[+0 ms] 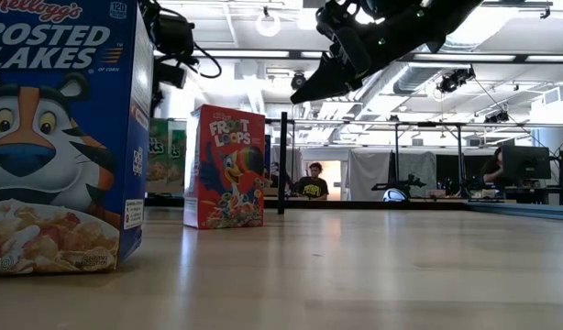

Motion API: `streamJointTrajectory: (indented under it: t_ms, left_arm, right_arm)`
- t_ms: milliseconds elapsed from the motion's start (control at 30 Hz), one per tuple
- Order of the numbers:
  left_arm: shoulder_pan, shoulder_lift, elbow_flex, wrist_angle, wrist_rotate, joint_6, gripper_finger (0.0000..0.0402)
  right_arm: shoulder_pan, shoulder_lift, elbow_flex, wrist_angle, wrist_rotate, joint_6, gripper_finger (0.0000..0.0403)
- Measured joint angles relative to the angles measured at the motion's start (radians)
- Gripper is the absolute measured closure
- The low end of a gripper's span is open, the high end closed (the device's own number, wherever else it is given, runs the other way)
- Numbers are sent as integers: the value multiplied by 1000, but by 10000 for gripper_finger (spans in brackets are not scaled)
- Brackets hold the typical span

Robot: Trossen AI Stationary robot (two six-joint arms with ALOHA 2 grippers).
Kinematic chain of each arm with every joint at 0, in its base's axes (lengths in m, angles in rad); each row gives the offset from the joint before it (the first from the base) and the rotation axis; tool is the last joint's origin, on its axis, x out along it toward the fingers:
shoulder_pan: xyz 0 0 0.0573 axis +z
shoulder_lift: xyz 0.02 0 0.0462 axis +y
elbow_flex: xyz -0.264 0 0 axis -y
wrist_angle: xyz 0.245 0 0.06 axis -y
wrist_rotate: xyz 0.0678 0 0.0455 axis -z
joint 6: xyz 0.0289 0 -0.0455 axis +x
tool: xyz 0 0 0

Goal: Stack cereal on shelf
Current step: Put the green cereal box on the shelf aligned with the green cereal box

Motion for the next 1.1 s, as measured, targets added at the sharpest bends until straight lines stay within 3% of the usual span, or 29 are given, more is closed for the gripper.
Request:
streamJointTrajectory:
  t_ms: [167,633,767,833,967,1100]
  left_arm:
    - [0,0,10,1,-86,30,169]
    - [-21,-26,105,-60,-158,34,171]
    - [-23,-50,161,-111,-136,-25,172]
    - [-26,-65,167,-146,-63,-111,175]
    - [-84,-115,67,-105,114,-310,203]
    - [-177,-181,-112,17,55,-431,264]
  right_arm:
    - [0,0,0,5,-8,0,400]
    - [0,0,0,6,-10,0,400]
    - [0,0,0,6,-10,0,400]
    - [0,0,0,6,-10,0,400]
    - [0,0,0,6,-10,0,400]
    - [0,0,0,2,-10,0,400]
